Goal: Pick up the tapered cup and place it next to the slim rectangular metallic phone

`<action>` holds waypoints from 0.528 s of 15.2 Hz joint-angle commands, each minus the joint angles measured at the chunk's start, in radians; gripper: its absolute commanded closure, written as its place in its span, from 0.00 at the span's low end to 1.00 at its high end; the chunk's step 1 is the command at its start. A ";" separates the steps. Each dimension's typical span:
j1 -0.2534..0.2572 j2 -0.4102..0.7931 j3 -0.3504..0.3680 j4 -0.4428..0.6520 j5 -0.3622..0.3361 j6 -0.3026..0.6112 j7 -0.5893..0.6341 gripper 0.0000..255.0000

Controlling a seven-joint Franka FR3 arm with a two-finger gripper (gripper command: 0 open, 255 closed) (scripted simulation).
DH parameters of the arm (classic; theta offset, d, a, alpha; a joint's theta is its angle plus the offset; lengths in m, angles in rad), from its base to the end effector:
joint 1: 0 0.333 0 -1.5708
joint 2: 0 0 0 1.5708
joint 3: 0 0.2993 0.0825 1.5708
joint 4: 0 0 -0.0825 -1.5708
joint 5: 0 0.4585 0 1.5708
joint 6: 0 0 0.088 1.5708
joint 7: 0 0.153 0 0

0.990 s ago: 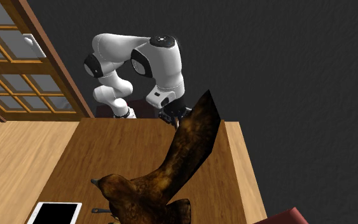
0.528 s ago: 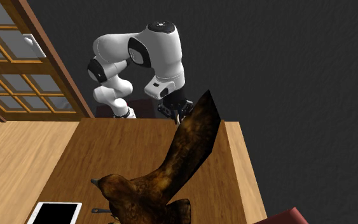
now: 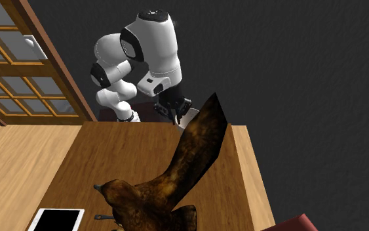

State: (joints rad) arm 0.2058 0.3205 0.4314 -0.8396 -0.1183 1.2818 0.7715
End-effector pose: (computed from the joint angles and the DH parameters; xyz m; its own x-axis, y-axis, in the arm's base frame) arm 0.5756 0.3204 0.7218 0.9742 -0.2086 0.0865 -0.1978 -0.9730 -0.1188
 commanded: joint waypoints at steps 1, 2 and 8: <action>-0.075 -0.085 -0.008 -0.127 0.050 0.046 -0.049 1.00; -0.104 -0.117 -0.016 -0.170 0.070 0.059 -0.076 1.00; -0.232 -0.256 -0.090 -0.343 0.159 0.097 -0.242 1.00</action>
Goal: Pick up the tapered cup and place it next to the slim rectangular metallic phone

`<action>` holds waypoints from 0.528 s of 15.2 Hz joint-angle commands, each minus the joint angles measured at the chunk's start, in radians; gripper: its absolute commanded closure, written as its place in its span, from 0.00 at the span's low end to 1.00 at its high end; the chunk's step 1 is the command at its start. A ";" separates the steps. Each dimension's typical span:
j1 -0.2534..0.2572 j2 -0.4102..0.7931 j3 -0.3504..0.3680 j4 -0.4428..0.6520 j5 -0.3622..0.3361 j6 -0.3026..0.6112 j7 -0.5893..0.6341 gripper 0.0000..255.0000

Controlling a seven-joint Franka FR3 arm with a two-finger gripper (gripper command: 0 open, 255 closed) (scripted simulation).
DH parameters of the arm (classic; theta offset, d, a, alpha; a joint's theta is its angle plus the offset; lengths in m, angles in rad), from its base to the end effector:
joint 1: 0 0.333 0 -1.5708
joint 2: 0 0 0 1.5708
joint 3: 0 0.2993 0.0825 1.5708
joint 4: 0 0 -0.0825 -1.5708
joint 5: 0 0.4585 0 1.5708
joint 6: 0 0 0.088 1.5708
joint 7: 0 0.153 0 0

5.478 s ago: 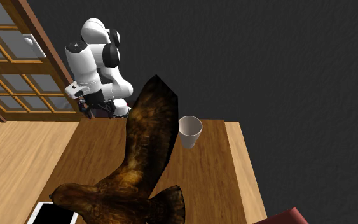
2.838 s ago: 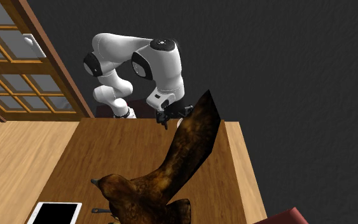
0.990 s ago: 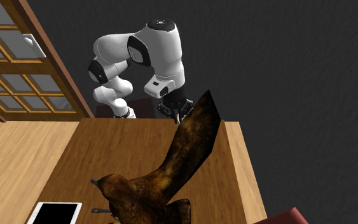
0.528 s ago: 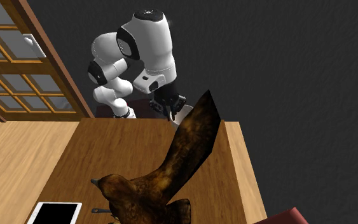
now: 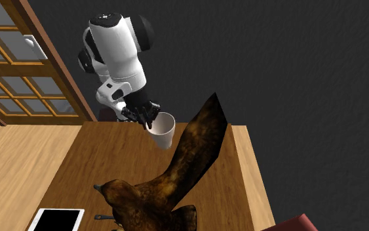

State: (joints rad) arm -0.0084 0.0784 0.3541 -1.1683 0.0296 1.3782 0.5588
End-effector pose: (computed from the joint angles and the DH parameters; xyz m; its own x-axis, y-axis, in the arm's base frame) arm 0.5849 0.2043 0.7121 0.9737 -0.2111 0.0862 -0.2003 -0.9725 -0.1189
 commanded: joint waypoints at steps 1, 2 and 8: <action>-0.035 -0.030 -0.026 -0.034 0.021 0.003 -0.056 1.00; -0.051 -0.045 -0.040 -0.051 0.030 0.005 -0.083 1.00; -0.138 -0.101 -0.123 -0.115 0.067 0.002 -0.243 1.00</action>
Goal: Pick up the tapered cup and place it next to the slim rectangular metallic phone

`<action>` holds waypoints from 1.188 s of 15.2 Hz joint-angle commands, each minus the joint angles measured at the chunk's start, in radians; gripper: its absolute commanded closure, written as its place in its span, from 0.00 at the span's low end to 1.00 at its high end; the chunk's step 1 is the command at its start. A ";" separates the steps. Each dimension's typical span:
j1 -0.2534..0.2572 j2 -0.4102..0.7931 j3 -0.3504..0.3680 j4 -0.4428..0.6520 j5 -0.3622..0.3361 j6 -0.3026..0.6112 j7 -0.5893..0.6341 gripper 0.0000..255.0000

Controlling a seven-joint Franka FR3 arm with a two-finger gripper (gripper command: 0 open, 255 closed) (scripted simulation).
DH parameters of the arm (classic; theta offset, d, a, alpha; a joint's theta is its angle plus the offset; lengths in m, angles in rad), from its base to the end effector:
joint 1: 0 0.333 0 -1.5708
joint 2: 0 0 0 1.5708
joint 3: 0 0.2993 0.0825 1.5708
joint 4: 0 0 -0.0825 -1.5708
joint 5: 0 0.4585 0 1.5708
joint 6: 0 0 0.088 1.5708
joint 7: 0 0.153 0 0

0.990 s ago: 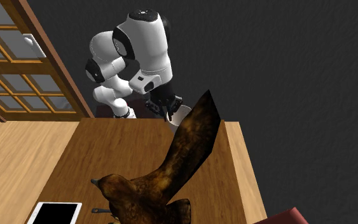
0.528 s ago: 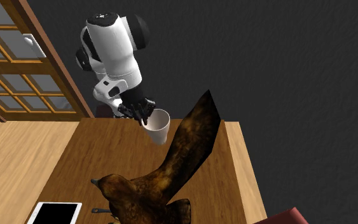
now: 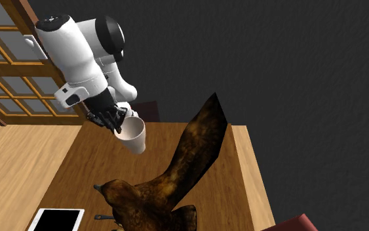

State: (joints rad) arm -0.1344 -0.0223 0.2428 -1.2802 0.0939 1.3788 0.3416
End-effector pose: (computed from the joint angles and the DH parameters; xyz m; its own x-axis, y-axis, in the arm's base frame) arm 0.5871 0.0817 0.7126 0.9735 -0.2122 0.0856 -0.2014 -0.9722 -0.1195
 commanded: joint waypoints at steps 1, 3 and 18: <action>-0.024 -0.005 -0.026 -0.008 0.007 -0.001 -0.052 1.00; -0.050 -0.010 -0.054 -0.012 0.013 -0.006 -0.103 1.00; -0.153 -0.042 -0.166 -0.150 0.032 0.075 -0.326 1.00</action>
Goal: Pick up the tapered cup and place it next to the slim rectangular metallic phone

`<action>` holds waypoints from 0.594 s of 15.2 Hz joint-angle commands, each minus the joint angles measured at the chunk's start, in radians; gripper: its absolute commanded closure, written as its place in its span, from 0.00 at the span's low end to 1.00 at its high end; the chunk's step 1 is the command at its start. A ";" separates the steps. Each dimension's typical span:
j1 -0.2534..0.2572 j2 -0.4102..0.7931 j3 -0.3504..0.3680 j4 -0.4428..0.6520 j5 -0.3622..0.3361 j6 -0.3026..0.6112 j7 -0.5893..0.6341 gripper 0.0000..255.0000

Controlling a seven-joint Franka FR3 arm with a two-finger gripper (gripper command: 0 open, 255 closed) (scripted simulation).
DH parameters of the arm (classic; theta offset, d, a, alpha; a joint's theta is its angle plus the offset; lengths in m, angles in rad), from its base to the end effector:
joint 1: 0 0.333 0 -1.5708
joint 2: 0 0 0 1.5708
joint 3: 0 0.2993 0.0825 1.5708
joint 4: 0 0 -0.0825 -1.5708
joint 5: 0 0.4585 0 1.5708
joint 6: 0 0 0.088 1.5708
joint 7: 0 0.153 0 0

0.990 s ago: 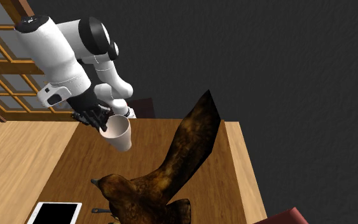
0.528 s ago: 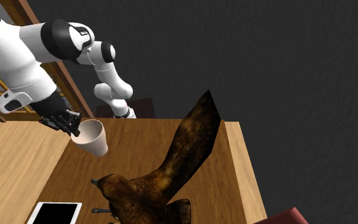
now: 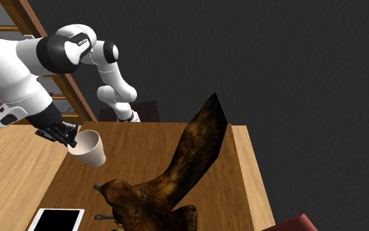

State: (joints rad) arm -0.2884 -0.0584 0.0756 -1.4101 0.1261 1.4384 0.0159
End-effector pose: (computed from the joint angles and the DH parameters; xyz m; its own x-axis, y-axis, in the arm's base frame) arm 0.5864 -0.1042 0.6731 0.9741 -0.2094 0.0855 -0.1986 -0.9727 -0.1198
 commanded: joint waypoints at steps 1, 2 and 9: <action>0.001 -0.014 0.001 -0.044 0.001 0.031 -0.002 1.00; 0.001 -0.021 0.001 -0.067 0.001 0.047 -0.004 1.00; 0.001 -0.041 0.001 -0.133 0.002 0.092 -0.010 1.00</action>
State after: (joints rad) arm -0.2879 -0.0985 0.0763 -1.5416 0.1280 1.5295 0.0058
